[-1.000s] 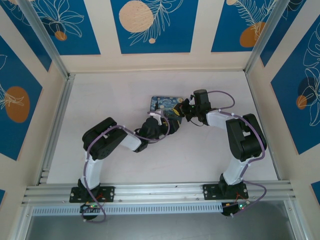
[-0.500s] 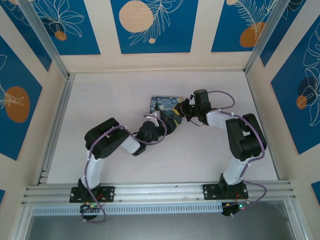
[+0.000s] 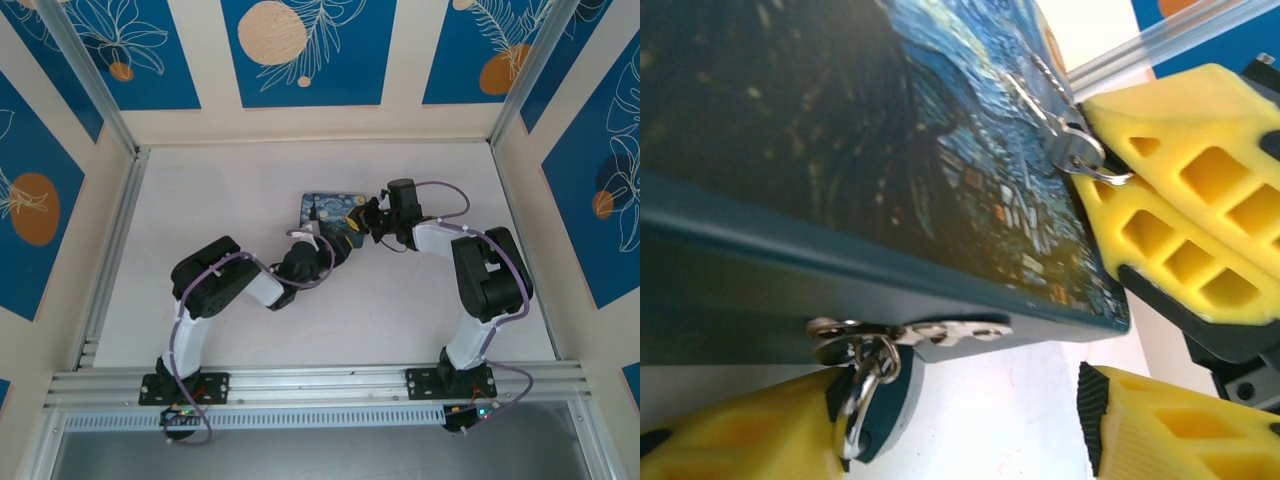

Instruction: Unlock the padlock with the key

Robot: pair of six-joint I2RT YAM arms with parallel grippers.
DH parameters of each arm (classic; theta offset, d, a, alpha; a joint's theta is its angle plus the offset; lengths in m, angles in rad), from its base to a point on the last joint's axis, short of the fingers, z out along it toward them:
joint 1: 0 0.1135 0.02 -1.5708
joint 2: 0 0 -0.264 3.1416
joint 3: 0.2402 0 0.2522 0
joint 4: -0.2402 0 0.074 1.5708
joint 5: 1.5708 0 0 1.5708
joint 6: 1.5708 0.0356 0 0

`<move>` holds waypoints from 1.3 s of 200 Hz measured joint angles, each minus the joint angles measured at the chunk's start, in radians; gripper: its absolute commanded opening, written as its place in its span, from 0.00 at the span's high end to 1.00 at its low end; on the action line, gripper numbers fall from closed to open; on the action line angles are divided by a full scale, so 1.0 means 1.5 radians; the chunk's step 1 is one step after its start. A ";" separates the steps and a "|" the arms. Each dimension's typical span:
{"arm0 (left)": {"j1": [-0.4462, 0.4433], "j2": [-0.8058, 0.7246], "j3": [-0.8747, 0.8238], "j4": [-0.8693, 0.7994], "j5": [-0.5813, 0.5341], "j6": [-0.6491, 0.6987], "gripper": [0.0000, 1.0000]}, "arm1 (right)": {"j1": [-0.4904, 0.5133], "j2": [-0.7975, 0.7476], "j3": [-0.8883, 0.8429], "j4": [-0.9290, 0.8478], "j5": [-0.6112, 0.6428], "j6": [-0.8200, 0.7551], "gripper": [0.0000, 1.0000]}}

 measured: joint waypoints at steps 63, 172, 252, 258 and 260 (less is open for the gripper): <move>-0.003 0.000 0.008 -0.037 -0.026 -0.012 0.57 | 0.000 0.002 0.000 0.002 0.000 0.000 1.00; -0.003 -0.002 0.021 -0.089 -0.043 -0.014 0.70 | 0.000 0.004 0.000 0.009 -0.001 0.000 1.00; -0.004 -0.005 0.029 -0.122 -0.050 -0.009 0.80 | 0.000 0.005 0.000 0.009 -0.001 0.000 1.00; -0.004 -0.005 0.029 -0.124 -0.050 -0.009 0.84 | 0.000 0.005 0.000 0.009 -0.001 0.000 1.00; -0.004 -0.005 0.029 -0.124 -0.050 -0.009 0.85 | 0.000 0.005 0.000 0.009 -0.001 0.000 1.00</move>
